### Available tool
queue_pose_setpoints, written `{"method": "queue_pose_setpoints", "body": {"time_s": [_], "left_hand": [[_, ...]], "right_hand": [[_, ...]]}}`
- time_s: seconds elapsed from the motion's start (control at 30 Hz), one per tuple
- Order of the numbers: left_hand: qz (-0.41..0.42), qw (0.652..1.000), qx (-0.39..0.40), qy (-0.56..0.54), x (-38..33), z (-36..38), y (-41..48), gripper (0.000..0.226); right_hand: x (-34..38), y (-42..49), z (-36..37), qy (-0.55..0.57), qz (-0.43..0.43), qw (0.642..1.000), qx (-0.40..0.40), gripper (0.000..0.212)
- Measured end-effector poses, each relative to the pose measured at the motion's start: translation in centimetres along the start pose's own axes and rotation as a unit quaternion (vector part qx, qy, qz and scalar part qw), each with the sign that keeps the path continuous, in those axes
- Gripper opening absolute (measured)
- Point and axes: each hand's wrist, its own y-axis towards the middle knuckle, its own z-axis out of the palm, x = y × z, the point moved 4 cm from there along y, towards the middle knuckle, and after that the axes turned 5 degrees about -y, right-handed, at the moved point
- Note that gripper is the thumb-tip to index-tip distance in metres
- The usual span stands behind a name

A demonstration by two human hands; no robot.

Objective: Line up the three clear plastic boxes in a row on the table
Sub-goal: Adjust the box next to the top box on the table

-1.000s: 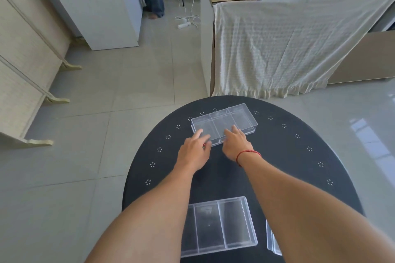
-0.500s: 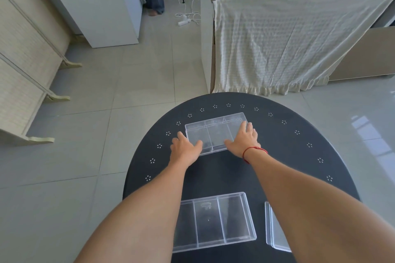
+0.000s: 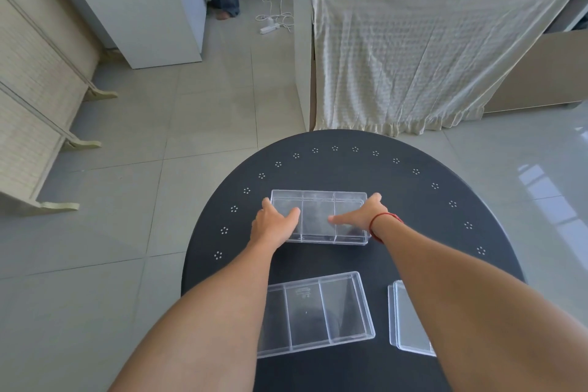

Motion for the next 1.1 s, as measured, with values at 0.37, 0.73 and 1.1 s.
{"method": "queue_pose_setpoints", "body": {"time_s": [0.37,0.73,1.1], "left_hand": [[0.08,0.97,-0.097,-0.207,-2.5,-2.4,-1.9,0.073],[0.092,0.974,-0.095,-0.185,0.2,-1.7,-4.0,0.032],[0.091,0.991,-0.062,-0.072,0.6,-1.1,-4.7,0.038]], "right_hand": [[2.2,-2.6,-2.3,0.118,-0.195,0.972,-0.058,0.097],[0.6,-3.0,-0.8,0.14,-0.166,0.973,-0.071,0.056],[0.4,-3.0,0.8,0.047,-0.115,0.99,-0.07,0.057]]}}
